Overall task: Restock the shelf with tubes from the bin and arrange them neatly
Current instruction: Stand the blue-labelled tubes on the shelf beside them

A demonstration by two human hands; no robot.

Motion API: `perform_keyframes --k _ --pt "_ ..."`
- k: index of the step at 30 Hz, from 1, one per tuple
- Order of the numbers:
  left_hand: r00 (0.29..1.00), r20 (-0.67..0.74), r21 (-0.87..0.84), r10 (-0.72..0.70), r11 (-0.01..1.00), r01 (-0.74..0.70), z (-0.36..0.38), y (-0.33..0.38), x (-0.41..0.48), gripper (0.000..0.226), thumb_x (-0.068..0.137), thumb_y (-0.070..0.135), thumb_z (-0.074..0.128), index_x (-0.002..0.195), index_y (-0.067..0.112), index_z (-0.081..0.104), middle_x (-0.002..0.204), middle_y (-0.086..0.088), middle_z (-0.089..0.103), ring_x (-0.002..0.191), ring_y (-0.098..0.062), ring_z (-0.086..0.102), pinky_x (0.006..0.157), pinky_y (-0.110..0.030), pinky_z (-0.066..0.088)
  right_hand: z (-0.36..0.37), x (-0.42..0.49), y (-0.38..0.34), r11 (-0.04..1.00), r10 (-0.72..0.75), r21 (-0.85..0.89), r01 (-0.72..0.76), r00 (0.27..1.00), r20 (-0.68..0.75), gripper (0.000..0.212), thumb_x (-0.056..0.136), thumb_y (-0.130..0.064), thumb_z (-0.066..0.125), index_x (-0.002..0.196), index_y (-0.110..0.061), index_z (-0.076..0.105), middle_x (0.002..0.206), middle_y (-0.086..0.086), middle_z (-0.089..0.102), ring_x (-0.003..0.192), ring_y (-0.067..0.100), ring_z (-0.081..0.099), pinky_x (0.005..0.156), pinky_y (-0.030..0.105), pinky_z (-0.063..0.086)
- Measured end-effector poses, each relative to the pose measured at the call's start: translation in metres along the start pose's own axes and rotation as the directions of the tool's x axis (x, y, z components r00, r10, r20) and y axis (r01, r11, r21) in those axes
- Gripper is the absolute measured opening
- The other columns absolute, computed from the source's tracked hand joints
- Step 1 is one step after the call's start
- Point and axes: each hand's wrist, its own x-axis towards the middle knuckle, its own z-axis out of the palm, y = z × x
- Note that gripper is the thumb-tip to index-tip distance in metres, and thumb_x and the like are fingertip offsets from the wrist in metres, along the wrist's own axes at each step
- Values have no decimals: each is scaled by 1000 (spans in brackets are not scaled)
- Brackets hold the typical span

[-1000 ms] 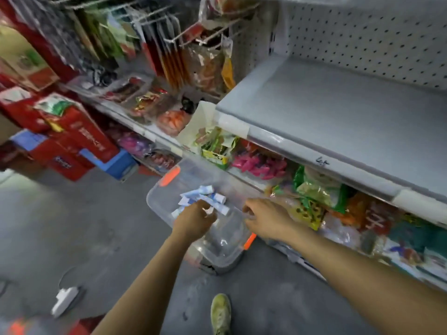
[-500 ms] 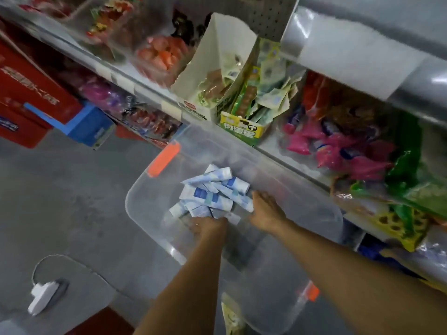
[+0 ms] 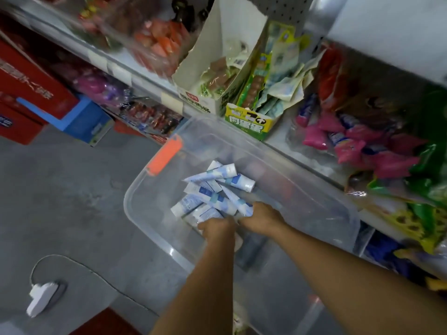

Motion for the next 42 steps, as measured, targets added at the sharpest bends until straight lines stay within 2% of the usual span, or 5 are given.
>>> perform_keyframes --k 4,13,22,36,42 --pt "995 101 -129 12 992 1 -18 0 -54 67 90 24 63 143 -2 32 140 -20 46 127 -34 48 103 -35 41 -21 -54 8 970 4 243 -15 999 47 46 77 -35 65 115 -13 55 99 12 66 68 24 60 48 24 46" --pt "922 159 -474 354 846 -243 -24 -44 -214 81 44 67 83 101 11 70 92 -14 74 80 -30 70 79 -46 58 -95 -224 69 964 -261 -32 263 919 -296 70 83 -71 47 126 -15 46 129 10 59 115 31 56 80 34 40" --pt "761 247 -551 600 733 -399 26 -98 -422 41 76 28 81 98 -3 67 60 -10 67 45 -18 62 43 -26 51 -147 -384 216 882 -427 -27 471 774 -468 50 97 -49 40 136 -18 40 133 8 54 115 28 54 86 34 44" --pt "263 468 -494 844 496 -714 118 -175 -655 29 84 15 71 108 6 59 68 -9 65 51 -19 59 48 -29 52 -217 -589 419 637 -347 409 653 717 -604 51 70 -24 82 115 -20 57 107 1 70 91 13 69 81 31 58" --pt "140 537 -533 832 463 -708 148 -165 -750 30 88 14 44 115 1 48 74 -13 56 48 -20 57 47 -28 48 -260 -659 459 531 -273 409 742 607 -746 29 89 -21 65 115 -27 53 96 1 66 82 13 60 66 30 49"
